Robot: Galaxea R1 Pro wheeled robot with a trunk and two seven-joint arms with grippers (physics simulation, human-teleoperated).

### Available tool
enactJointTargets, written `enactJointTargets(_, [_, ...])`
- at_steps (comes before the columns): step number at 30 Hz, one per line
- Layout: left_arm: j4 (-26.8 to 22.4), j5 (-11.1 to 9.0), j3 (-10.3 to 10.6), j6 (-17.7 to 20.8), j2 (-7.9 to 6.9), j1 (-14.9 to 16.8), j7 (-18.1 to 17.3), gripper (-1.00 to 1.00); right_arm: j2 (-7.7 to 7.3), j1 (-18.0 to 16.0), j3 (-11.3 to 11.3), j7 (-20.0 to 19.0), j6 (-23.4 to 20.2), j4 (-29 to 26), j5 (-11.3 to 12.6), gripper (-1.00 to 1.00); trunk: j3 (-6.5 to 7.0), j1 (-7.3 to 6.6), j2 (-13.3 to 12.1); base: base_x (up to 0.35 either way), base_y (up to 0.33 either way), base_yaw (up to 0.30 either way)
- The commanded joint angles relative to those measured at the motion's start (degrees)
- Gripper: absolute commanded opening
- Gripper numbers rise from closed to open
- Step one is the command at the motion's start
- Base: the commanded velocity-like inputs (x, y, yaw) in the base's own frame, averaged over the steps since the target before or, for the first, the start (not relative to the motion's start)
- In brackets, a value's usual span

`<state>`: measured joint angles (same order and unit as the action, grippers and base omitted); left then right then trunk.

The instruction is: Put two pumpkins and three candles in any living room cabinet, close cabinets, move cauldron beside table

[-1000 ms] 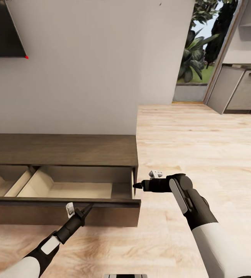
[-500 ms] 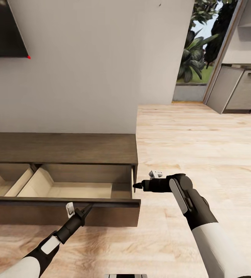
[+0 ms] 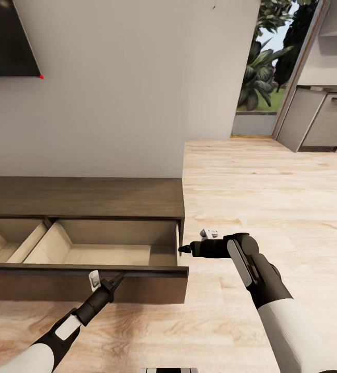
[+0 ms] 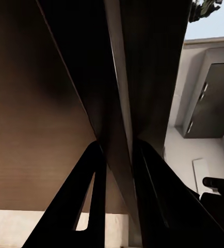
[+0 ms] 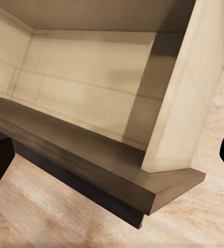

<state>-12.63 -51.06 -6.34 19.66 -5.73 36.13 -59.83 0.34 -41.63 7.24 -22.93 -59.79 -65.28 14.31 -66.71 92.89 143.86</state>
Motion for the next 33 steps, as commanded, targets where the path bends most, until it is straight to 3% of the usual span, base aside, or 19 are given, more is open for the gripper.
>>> enactJointTargets(1, [0.94, 0.79, 0.19, -0.14, 0.01, -0.01, 0.67, -1.0, 0.01, -0.03, -0.04, -0.28, -0.21, -0.02, -0.2, 1.0, -0.06, 0.0, 0.01, -0.004, 0.0, 0.0])
enactJointTargets(5, [0.94, 0.79, 0.19, -0.18, 0.01, -0.01, 0.67, -1.0, 0.01, -0.03, -0.04, -0.28, -0.21, -0.02, -0.21, 1.0, -0.06, 0.0, 0.01, -0.001, 0.0, 0.0])
enactJointTargets(6, [0.94, 0.79, 0.19, -0.2, 0.01, -0.01, 0.67, 1.0, 0.01, -0.03, -0.04, -0.28, -0.21, -0.02, -0.21, 1.0, -0.06, 0.0, 0.01, 0.0, 0.0, 0.0])
enactJointTargets(21, [1.11, 0.79, 0.19, -0.23, -0.01, -0.01, 1.27, 1.0, 0.01, -0.03, -0.05, -1.76, -0.21, -0.04, -0.16, 1.0, -0.06, 0.0, 0.01, 0.0, 0.0, 0.0])
enactJointTargets(33, [1.11, 0.79, 0.19, -0.23, 0.02, -0.01, 3.34, 1.0, 0.01, -0.01, -0.1, -2.23, -0.21, -0.03, -0.31, 1.0, -0.06, 0.0, 0.01, -0.128, 0.0, 0.0])
